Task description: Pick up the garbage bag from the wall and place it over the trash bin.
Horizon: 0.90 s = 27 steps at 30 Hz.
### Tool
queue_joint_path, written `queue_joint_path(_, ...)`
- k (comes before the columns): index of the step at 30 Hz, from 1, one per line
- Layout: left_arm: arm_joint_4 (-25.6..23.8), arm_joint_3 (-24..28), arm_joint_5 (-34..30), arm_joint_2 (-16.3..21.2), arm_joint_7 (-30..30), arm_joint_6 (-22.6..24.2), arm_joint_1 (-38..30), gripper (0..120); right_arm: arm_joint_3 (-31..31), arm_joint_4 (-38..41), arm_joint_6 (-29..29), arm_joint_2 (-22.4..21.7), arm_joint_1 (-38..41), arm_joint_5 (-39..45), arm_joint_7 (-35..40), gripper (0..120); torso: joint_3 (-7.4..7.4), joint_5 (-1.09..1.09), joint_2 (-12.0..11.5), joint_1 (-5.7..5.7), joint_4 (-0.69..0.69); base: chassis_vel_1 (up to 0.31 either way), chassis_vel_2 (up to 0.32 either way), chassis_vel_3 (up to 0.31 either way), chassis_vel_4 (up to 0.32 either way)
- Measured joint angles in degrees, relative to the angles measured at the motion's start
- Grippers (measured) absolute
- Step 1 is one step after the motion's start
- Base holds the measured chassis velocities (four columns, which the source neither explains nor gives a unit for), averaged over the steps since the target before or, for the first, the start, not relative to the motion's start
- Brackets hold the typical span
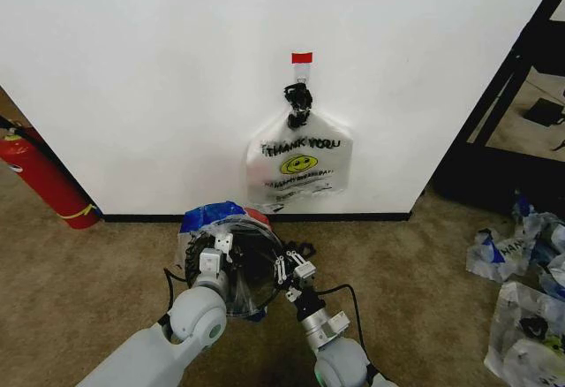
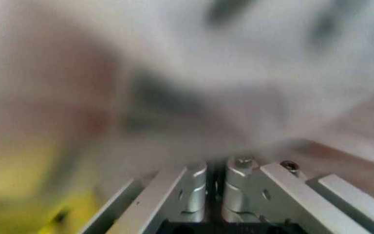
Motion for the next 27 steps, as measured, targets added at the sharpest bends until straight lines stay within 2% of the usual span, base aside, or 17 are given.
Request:
queue_joint_path(9,1.5,1.0,0.1,-0.1,0.5,0.3,-1.1,0,0.0,0.7,0.6,-0.5,-0.4,2.9,-3.4,0,0.00,0.00,0.0,0.00,0.00,0.000,0.000,0.000,0.000)
queue_joint_path(18,-1.2,1.5,-0.2,1.1,3.9,1.9,0.9,0,0.4,-0.6,1.3,-0.2,0.8,5.1,-3.7,0,0.00,0.01,0.0,0.00,0.01,0.000,0.000,0.000,0.000)
queue_joint_path(27,-2.4,1.3,-1.9,0.3,5.4,0.0,-1.0,0,-0.1,-1.1,0.9,-0.2,0.5,6.5,-3.4,0,0.00,0.00,0.0,0.00,0.00,0.000,0.000,0.000,0.000)
